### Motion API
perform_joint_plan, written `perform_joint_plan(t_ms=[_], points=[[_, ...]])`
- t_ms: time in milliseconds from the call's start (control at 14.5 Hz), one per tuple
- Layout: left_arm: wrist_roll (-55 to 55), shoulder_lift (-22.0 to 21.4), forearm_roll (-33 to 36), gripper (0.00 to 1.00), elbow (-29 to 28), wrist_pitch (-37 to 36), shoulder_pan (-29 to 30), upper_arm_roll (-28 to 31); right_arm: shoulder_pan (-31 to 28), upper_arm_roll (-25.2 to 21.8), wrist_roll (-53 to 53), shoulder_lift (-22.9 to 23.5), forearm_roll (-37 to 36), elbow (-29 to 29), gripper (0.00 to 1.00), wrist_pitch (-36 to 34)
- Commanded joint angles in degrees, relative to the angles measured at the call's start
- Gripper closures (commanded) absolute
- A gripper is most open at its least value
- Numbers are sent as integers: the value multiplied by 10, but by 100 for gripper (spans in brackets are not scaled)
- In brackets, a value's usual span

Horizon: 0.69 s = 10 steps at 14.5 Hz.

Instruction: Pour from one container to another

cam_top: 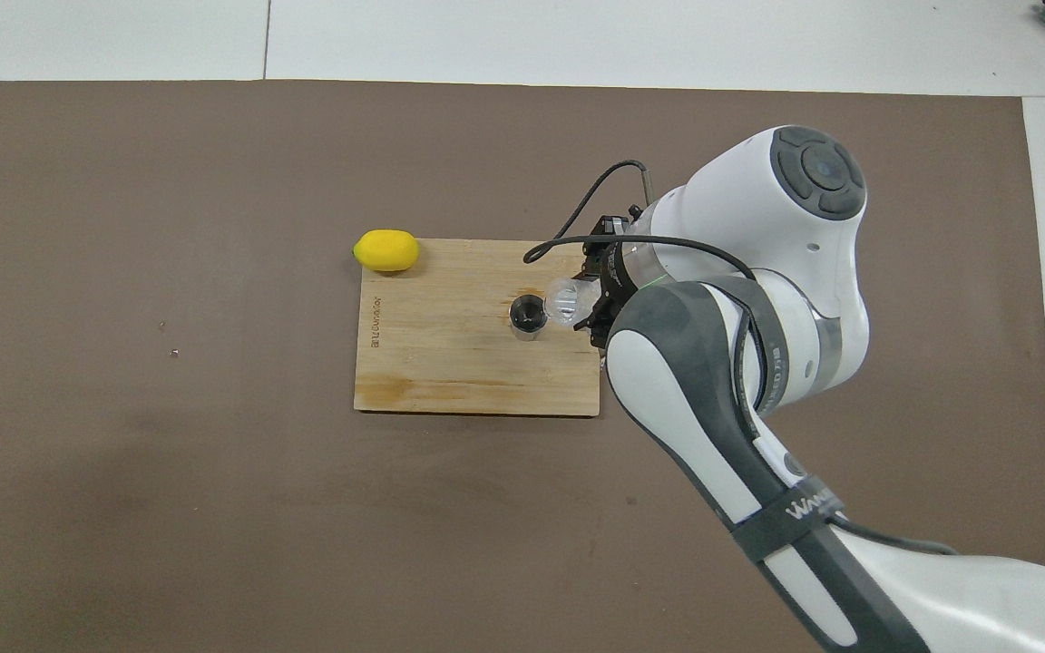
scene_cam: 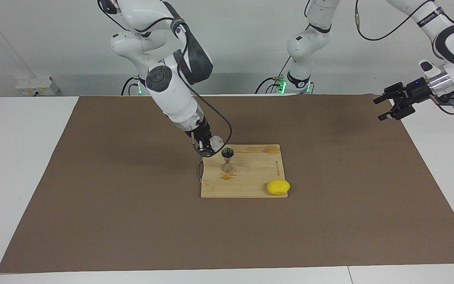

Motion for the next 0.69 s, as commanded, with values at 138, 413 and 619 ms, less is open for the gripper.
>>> perform_joint_plan(t_ms=[138,413,619], points=[[-110,-45,28,0,2,5,-51,-3,17,2,23,10,-40,16,100,0],[-264,-85,55,0,-4,29,-117,-3,30,2,28,10,-79,17,100,-15],[-371,-93,74,0,-6,42,-172,-3,31,2,31,10,-97,17,100,-17]])
